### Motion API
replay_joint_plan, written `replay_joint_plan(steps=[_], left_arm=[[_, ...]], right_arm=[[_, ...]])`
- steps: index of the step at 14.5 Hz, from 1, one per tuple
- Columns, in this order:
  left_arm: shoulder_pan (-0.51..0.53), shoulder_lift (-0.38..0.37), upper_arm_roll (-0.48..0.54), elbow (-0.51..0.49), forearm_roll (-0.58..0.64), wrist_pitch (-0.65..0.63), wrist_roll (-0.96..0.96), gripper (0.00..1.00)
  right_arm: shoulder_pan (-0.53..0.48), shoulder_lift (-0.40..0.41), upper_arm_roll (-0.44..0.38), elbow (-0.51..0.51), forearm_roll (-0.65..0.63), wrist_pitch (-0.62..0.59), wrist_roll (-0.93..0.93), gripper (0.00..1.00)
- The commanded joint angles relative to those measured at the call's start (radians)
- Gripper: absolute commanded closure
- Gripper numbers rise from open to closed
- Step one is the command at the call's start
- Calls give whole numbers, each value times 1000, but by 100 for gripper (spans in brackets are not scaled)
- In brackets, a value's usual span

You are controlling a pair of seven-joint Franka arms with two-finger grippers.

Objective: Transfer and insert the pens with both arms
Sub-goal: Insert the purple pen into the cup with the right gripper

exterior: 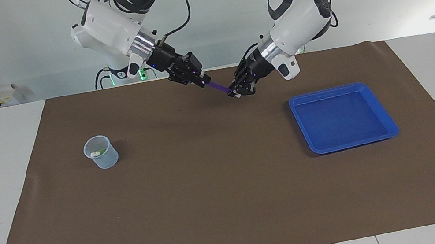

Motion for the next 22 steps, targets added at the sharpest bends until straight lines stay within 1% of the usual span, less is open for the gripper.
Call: replay_joint_plan(steps=[1, 2, 3, 8, 9, 10, 11, 13, 15, 16, 17, 18, 19, 20, 22], left_arm=[[-4, -32, 6, -32, -23, 12, -9, 100], [-4, -32, 6, -32, -21, 12, -9, 100], [-3, -32, 6, -32, -23, 12, -9, 100], [-1, -34, 6, -32, -23, 12, -9, 100], [-3, -32, 6, -26, -21, 12, -3, 70], [-6, -34, 8, -24, -21, 12, 1, 5], [-9, -40, 8, -24, -21, 12, 1, 0], [-9, -43, 9, -27, -20, 10, 3, 0], [-3, -43, 9, -26, -18, 9, 8, 0], [2, -43, 11, -26, -15, 9, 21, 0], [3, -43, 14, -27, -11, 4, 58, 0], [14, -43, 17, -27, -8, -5, 92, 0], [32, -43, 19, -30, 5, -17, 131, 0], [46, -46, 19, -29, 40, -48, 180, 0], [100, -47, 19, -29, 110, -115, 289, 0]], right_arm=[[-10, 5, 8, 0, 23, 20, -22, 82], [-11, 5, 8, 0, 23, 20, -22, 99], [-10, 5, 10, 0, 25, 20, -19, 100], [-28, 5, 8, 0, 23, 10, -8, 100], [-28, 5, 8, 0, 23, 9, -9, 100], [-28, 5, 8, 0, 23, 6, -9, 100], [-28, 5, 8, 0, 22, 4, -8, 100], [-30, 5, 5, 0, 3, -14, -8, 100], [-76, -4, 1, 5, -76, -101, -8, 100], [-106, -10, -1, 20, -148, -179, -9, 100], [-167, -15, -2, 56, -257, -313, -20, 100], [-235, -10, 1, 111, -370, -441, -45, 100], [-292, 5, 4, 180, -467, -570, -107, 100], [-335, 25, 2, 233, -521, -658, -173, 100], [-424, 62, 2, 311, -634, -758, -334, 100]])
